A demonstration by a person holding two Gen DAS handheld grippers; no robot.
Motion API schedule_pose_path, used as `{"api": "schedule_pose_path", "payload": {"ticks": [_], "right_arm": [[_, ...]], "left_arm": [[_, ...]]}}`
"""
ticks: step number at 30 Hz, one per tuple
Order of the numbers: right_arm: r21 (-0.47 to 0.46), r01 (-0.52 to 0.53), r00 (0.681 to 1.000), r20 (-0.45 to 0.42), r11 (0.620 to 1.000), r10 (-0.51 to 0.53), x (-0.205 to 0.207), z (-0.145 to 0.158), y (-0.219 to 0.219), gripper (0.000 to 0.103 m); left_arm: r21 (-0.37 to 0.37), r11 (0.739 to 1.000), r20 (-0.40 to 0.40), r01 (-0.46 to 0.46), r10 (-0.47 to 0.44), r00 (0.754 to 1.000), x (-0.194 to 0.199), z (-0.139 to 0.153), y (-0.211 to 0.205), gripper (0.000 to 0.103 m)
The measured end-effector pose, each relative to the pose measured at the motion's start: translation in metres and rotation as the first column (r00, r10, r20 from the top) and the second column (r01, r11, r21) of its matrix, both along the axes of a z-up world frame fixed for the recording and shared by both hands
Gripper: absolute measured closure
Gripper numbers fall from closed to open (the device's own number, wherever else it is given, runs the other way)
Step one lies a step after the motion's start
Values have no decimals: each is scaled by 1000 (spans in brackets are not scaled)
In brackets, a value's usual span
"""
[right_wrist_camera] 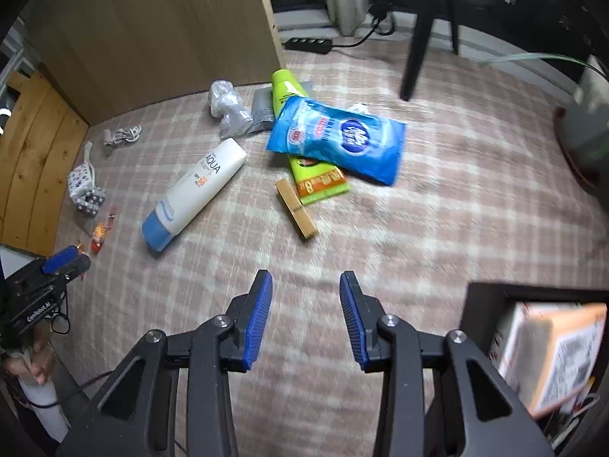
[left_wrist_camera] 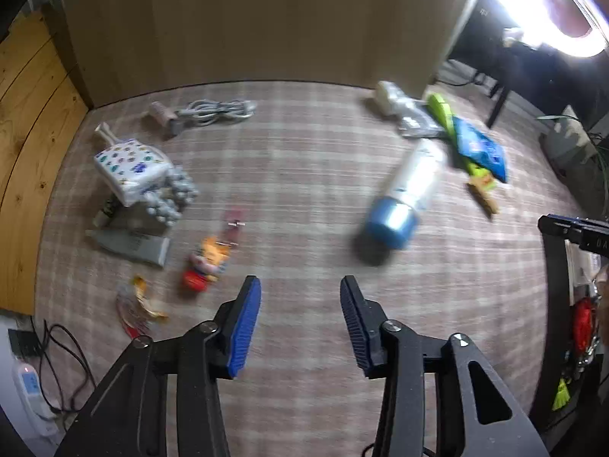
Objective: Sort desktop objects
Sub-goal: 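Grasp the wooden clothespin with the right tool while the left tool grasps the keychain figure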
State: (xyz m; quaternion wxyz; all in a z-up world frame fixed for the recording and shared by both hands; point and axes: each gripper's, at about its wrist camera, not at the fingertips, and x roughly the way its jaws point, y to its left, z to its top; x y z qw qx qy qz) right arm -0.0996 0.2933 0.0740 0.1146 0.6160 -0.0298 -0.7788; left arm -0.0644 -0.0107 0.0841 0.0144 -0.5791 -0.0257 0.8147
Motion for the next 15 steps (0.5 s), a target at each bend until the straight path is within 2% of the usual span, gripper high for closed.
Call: {"api": "schedule_pose_path", "payload": {"ticks": [5,9,15], "right_arm": [[19,-27,999,36,999,26,-28,-20,-16,67],[40,-50,997,53,998,47,-45,-31,-28,67],[57,-95,993,79,994,90,-59,-43,-46,67]], "left_arm": [[-74,997,30,8,-6,1000,-18,-19,-29,56],[-78,997,58,2,3,998,-29,-31,-48,56],[-109,994,83,25,-16,996,-42,-44,-51,56]]}}
